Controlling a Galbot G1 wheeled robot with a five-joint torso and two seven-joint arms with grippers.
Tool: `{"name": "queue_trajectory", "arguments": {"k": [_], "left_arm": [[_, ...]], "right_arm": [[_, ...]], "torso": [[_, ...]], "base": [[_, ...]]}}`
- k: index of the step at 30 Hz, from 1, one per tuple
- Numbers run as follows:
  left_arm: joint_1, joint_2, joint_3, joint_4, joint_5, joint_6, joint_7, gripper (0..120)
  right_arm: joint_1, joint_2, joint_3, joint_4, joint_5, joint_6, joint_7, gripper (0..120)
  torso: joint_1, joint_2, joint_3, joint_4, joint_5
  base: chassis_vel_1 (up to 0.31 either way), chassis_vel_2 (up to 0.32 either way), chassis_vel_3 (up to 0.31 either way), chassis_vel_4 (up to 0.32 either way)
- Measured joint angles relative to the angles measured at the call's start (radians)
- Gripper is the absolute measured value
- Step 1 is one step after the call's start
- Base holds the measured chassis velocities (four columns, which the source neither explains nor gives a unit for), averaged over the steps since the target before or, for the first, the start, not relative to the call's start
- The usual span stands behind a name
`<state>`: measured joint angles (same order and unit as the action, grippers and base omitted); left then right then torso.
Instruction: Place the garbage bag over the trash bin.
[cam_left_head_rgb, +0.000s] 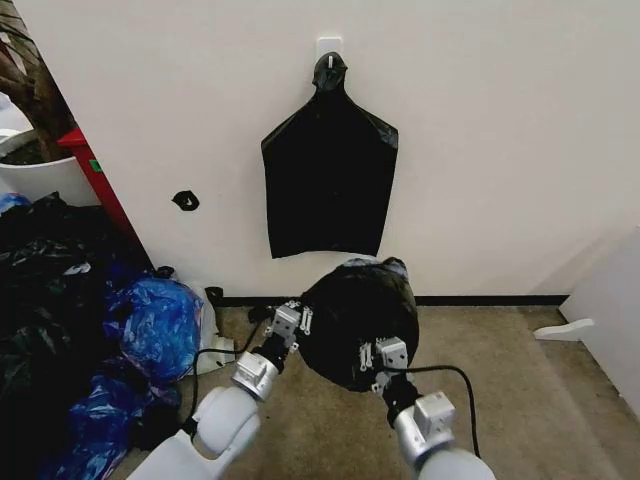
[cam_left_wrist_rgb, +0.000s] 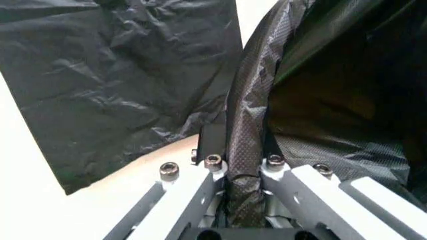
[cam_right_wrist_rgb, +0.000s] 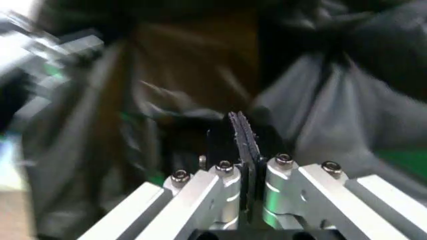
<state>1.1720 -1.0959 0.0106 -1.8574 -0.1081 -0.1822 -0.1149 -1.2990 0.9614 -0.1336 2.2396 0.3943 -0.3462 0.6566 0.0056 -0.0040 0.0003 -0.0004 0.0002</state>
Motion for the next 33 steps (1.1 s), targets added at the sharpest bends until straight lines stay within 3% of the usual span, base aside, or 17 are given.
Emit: {"name": "queue_trajectory", "arguments": {"k": [11,20,28,30,33], "left_arm": [[-0.023,-0.092,0.015,0.102,0.063,-0.067,0.021,1],[-0.019,-0.086,0.018,0.115,0.072,-0.133,0.067,1],[0.001,-0.067,0.014,0.095,0.058,-0.155,0.097,1],[0.009,-0.062,0.010,0.083,0.041,-0.154,0.099,1],[0.005,-0.061,0.004,0.082,0.014,-0.122,0.083,1]], "right_arm": [[0.168,0.055,-0.005,-0.128,0.186,-0.140,0.117,0],[0.277,0.080,-0.011,-0.250,0.222,-0.182,0.161,0],[0.302,0.104,-0.007,-0.360,0.101,-0.121,0.100,0],[0.295,0.118,-0.006,-0.410,0.004,-0.035,0.047,0],[0.269,0.113,-0.001,-0.391,-0.061,0.018,0.014,0]], "torso": [[0.000,0.000,0.000,0.0000,0.0000],[0.000,0.000,0.000,0.0000,0.0000],[0.000,0.000,0.000,-0.0001,0.0000],[0.000,0.000,0.000,0.0000,0.0000],[0.000,0.000,0.000,0.0000,0.0000]], "base": [[0.000,0.000,0.000,0.000],[0.000,0.000,0.000,0.000],[0.000,0.000,0.000,0.000],[0.000,0.000,0.000,0.000],[0.000,0.000,0.000,0.000]]}}
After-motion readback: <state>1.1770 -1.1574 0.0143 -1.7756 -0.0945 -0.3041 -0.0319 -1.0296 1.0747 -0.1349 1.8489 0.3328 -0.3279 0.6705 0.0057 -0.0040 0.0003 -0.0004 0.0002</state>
